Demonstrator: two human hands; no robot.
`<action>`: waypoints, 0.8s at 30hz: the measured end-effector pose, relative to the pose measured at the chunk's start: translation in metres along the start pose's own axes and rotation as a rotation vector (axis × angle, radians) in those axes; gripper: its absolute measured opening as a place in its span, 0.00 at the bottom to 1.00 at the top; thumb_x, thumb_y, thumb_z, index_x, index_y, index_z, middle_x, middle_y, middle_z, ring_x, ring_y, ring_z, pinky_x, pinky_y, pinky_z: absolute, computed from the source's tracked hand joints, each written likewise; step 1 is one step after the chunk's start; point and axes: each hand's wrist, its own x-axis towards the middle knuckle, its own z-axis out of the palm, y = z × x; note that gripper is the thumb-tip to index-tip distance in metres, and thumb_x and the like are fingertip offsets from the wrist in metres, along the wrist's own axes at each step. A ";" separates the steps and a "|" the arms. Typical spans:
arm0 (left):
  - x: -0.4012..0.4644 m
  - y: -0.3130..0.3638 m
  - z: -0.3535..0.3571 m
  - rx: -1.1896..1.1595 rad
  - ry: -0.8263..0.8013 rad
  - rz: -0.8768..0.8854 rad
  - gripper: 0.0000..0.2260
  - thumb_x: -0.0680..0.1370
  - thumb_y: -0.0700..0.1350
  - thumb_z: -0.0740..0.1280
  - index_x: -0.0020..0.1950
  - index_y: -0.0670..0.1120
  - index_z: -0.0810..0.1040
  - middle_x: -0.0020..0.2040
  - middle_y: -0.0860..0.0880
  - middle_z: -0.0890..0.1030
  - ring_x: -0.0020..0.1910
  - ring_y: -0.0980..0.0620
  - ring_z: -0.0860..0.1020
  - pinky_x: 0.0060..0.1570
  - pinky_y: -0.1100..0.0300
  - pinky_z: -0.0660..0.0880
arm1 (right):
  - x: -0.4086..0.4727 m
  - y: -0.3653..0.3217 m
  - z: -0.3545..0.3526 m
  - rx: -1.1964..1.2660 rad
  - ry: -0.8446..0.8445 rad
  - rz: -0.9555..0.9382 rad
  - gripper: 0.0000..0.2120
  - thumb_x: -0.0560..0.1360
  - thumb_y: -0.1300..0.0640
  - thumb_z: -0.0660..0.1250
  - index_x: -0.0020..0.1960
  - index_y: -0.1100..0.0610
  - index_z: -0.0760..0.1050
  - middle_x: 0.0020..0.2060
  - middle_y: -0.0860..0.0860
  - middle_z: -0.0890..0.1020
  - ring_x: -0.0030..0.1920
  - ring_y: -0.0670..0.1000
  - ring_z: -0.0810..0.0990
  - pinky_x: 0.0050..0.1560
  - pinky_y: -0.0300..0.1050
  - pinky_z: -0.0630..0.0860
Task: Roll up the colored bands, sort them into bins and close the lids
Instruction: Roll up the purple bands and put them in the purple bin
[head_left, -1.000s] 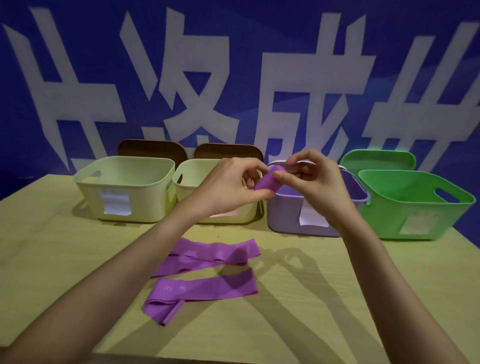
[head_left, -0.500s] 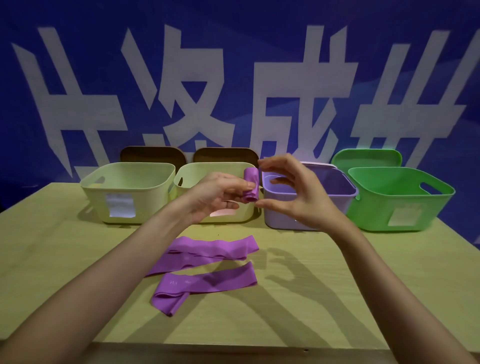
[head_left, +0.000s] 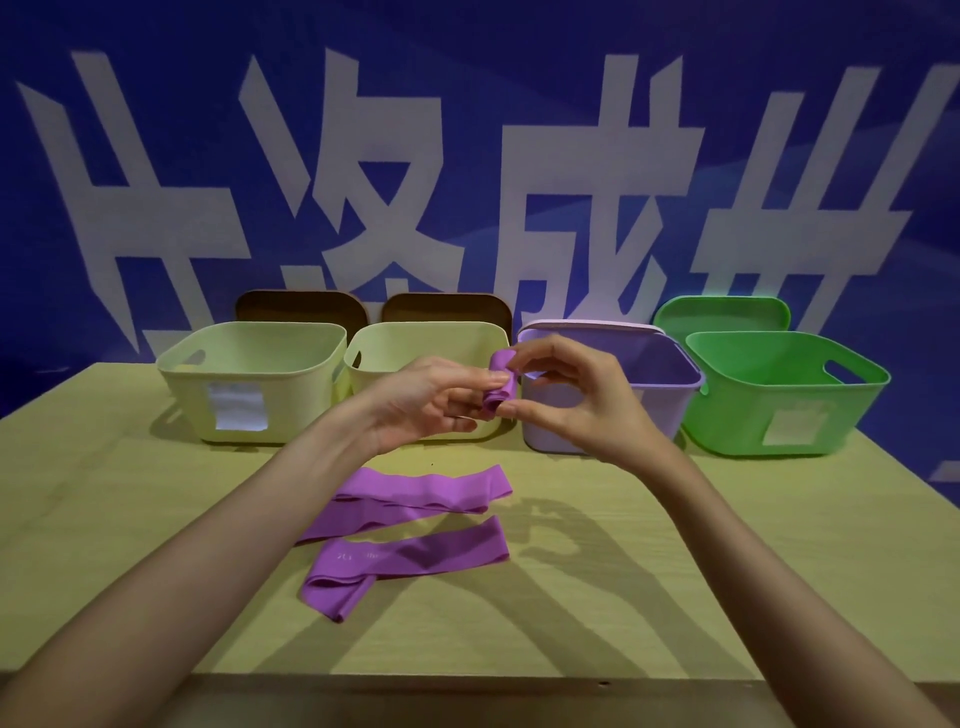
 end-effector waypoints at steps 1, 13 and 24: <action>0.000 -0.001 0.000 -0.001 -0.001 -0.008 0.10 0.68 0.46 0.72 0.45 0.41 0.83 0.39 0.45 0.83 0.40 0.51 0.80 0.47 0.58 0.72 | -0.001 0.001 0.000 0.000 0.001 0.001 0.21 0.65 0.55 0.79 0.54 0.60 0.78 0.49 0.49 0.83 0.51 0.48 0.82 0.53 0.49 0.80; 0.015 -0.008 0.004 0.057 -0.036 -0.013 0.14 0.72 0.50 0.70 0.51 0.41 0.82 0.43 0.45 0.84 0.41 0.53 0.81 0.46 0.60 0.73 | 0.002 0.019 -0.012 -0.085 0.010 -0.035 0.16 0.65 0.57 0.80 0.50 0.57 0.80 0.48 0.52 0.84 0.48 0.49 0.83 0.52 0.48 0.81; 0.069 -0.021 -0.010 0.437 0.248 0.197 0.06 0.78 0.43 0.67 0.47 0.44 0.83 0.42 0.47 0.85 0.39 0.56 0.79 0.39 0.63 0.74 | 0.035 0.052 -0.079 -0.223 -0.098 0.116 0.15 0.64 0.49 0.77 0.49 0.51 0.80 0.46 0.48 0.84 0.46 0.45 0.83 0.52 0.40 0.80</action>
